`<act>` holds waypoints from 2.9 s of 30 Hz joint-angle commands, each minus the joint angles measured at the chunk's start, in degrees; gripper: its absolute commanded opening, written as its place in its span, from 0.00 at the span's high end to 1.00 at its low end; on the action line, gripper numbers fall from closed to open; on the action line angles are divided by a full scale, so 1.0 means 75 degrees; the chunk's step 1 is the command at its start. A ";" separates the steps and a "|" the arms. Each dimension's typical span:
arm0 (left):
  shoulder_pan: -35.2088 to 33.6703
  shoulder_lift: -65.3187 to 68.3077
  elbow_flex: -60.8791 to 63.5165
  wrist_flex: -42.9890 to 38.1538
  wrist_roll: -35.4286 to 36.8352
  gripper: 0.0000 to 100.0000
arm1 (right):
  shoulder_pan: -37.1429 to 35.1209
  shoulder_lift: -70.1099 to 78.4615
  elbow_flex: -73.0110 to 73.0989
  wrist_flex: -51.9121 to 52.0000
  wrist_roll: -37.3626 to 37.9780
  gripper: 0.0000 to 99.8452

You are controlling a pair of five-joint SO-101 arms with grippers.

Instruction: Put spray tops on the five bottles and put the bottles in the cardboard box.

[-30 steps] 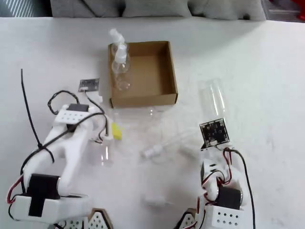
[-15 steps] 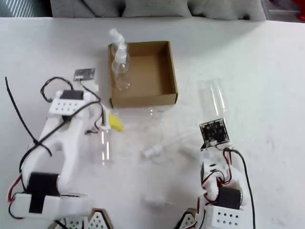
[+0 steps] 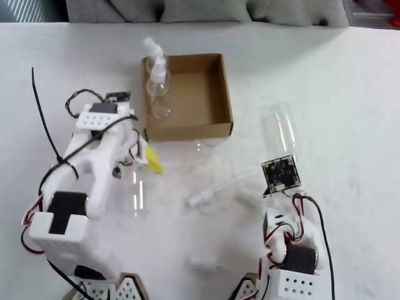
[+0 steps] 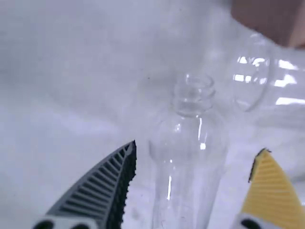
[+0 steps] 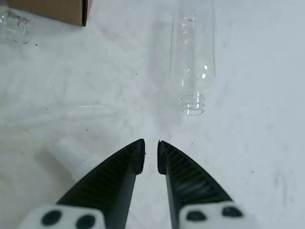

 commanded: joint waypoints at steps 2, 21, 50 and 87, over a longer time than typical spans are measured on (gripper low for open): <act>-0.0064 -0.0018 -0.0305 -0.0399 -0.0035 0.63 | -0.0264 -0.0041 0.0035 -0.0182 0.0082 0.97; 0.0076 -0.0006 0.0469 -0.1336 -0.0094 0.63 | -0.0311 -0.0041 0.0059 -0.0182 0.0316 0.97; 0.0369 -0.0088 0.1196 -0.2426 -0.0692 0.92 | -0.0299 -0.0041 0.0059 -0.0170 0.0305 0.97; 0.0346 -0.7953 0.6505 -0.6716 -0.0738 0.92 | -0.0299 -0.0041 0.0059 -0.0147 0.0293 0.97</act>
